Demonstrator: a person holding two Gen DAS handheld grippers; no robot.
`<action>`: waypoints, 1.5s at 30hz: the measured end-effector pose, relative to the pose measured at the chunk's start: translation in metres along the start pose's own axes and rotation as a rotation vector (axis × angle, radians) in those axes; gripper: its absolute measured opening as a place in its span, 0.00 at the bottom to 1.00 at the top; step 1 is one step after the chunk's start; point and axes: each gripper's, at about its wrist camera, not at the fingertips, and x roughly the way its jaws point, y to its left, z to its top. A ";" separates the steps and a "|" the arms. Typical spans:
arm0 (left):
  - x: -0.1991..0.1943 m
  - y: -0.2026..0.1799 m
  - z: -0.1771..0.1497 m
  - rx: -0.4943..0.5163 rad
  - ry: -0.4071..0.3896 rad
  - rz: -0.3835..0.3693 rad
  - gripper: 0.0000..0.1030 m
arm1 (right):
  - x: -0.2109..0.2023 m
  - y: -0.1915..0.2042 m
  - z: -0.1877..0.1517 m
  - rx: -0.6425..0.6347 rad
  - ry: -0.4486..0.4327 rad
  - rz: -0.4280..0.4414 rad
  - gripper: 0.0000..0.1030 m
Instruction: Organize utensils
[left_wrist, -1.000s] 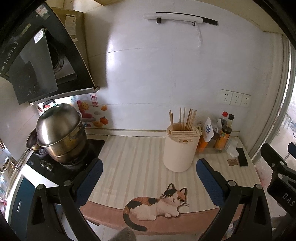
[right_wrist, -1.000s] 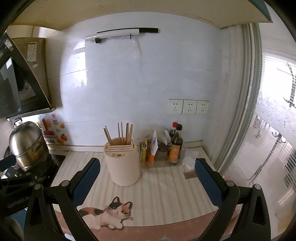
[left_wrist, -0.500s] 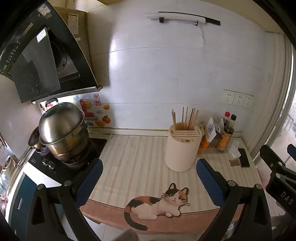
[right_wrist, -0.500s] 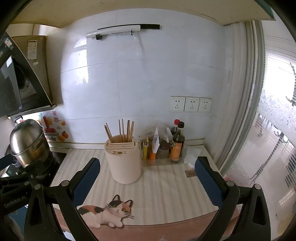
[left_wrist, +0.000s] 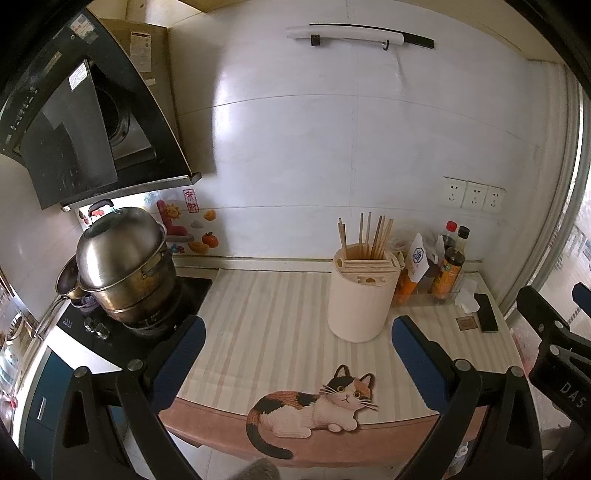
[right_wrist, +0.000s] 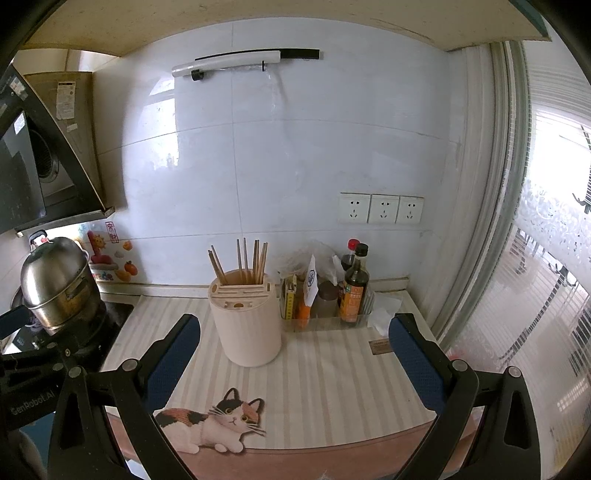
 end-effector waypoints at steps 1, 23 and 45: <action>0.000 -0.001 0.000 0.001 -0.001 -0.001 1.00 | 0.000 0.000 0.000 0.000 0.000 0.001 1.00; -0.001 -0.007 0.000 0.007 -0.002 -0.001 1.00 | 0.002 -0.007 -0.002 -0.002 0.001 0.008 1.00; 0.004 -0.009 0.002 -0.008 -0.002 0.023 1.00 | 0.003 -0.004 0.000 -0.011 0.000 0.010 1.00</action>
